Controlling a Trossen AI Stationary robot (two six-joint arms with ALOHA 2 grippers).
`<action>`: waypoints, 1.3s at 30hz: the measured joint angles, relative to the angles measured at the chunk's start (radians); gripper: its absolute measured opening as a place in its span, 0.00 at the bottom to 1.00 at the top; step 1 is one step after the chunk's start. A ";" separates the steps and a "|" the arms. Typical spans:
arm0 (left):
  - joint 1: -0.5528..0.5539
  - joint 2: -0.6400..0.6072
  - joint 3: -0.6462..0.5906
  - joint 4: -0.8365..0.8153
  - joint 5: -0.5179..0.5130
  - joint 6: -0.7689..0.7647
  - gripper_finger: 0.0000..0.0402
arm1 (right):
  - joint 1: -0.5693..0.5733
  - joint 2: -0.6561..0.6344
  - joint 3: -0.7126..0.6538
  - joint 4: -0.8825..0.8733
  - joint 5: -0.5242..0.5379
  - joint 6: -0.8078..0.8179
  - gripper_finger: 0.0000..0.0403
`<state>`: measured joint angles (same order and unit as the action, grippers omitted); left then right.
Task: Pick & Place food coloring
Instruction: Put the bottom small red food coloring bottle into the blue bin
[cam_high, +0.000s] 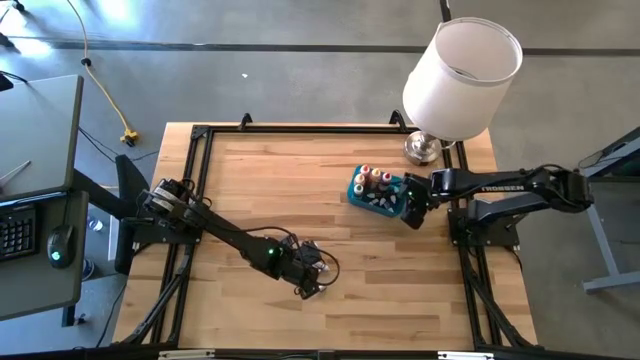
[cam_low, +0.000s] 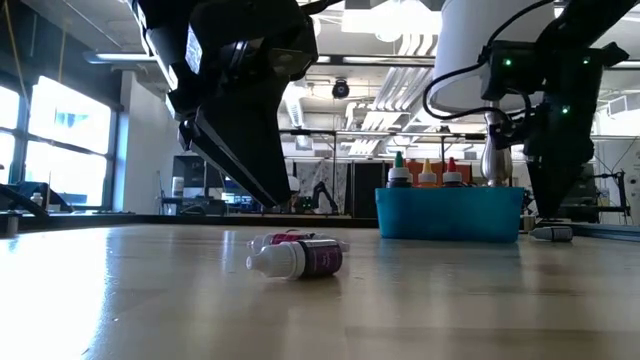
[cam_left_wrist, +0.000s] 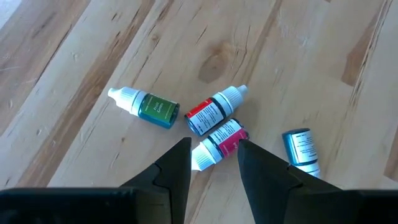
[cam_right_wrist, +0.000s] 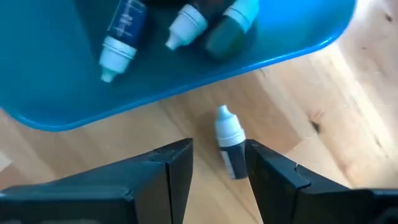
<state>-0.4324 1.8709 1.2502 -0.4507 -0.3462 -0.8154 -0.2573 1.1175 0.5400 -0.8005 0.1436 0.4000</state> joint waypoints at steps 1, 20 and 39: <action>0.000 0.000 0.000 0.000 0.000 0.000 0.32 | 0.000 0.000 0.000 -0.002 0.010 0.005 0.35; 0.000 0.000 0.000 -0.001 0.001 0.000 0.32 | 0.000 0.225 0.006 0.013 -0.004 -0.014 0.35; 0.000 0.000 0.000 -0.014 0.002 0.000 0.32 | 0.029 0.173 0.100 -0.129 -0.054 0.046 0.16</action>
<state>-0.4324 1.8709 1.2502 -0.4651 -0.3443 -0.8158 -0.2282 1.2900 0.6399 -0.9296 0.0898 0.4461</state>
